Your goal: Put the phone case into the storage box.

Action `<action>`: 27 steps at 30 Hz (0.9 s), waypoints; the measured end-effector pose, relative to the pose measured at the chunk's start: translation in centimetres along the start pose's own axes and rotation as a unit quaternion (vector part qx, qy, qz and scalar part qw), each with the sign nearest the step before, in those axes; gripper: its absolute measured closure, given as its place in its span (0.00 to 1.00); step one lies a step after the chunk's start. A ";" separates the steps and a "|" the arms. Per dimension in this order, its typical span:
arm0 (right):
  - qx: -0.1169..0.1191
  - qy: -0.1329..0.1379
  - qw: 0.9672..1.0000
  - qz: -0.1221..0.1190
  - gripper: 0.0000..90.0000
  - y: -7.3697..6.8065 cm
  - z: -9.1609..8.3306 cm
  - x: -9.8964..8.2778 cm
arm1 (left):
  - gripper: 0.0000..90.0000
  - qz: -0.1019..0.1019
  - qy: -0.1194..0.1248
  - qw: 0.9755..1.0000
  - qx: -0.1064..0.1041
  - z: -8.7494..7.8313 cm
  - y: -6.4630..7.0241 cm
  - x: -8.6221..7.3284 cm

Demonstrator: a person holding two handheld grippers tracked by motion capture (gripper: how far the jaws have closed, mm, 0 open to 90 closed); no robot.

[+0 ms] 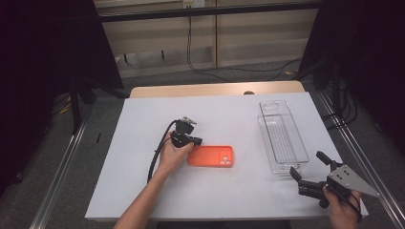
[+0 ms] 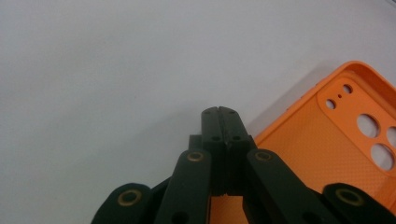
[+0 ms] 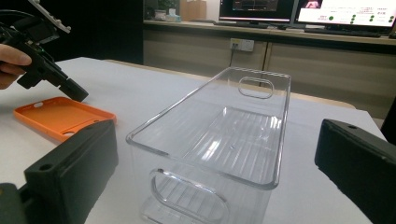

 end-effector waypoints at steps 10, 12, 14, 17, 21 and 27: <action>-0.004 0.000 1.000 -0.002 0.00 0.1 0.0 0.0 | 1.00 0.009 -0.004 1.000 -0.006 -0.4 0.2 -0.8; -0.004 0.001 1.000 -0.003 0.00 0.1 0.0 0.0 | 1.00 0.015 -0.003 1.000 -0.001 -0.5 0.2 -0.9; -0.004 0.001 1.000 -0.003 0.00 0.1 0.0 0.0 | 1.00 0.010 -0.001 1.000 -0.004 -0.6 0.2 -1.1; -0.004 0.001 1.000 -0.003 0.00 0.1 0.0 0.0 | 1.00 0.011 -0.009 1.000 -0.004 -0.8 0.3 -1.3; -0.004 0.001 1.000 -0.003 0.00 0.1 0.0 0.0 | 1.00 0.016 -0.015 1.000 -0.006 -1.1 0.5 -1.6; -0.001 0.010 1.000 -0.005 0.00 0.0 0.0 0.2 | 1.00 0.025 -0.018 1.000 0.002 -1.5 0.8 -2.0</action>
Point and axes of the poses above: each handheld gripper's, and its own axes: z roughly forward along the jaws, x roughly out of its top, y roughly to its right, the point moved 6 cm from there along z, roughly forward along the jaws, and after that the axes turned 2 degrees about z, right-handed, at the moved point
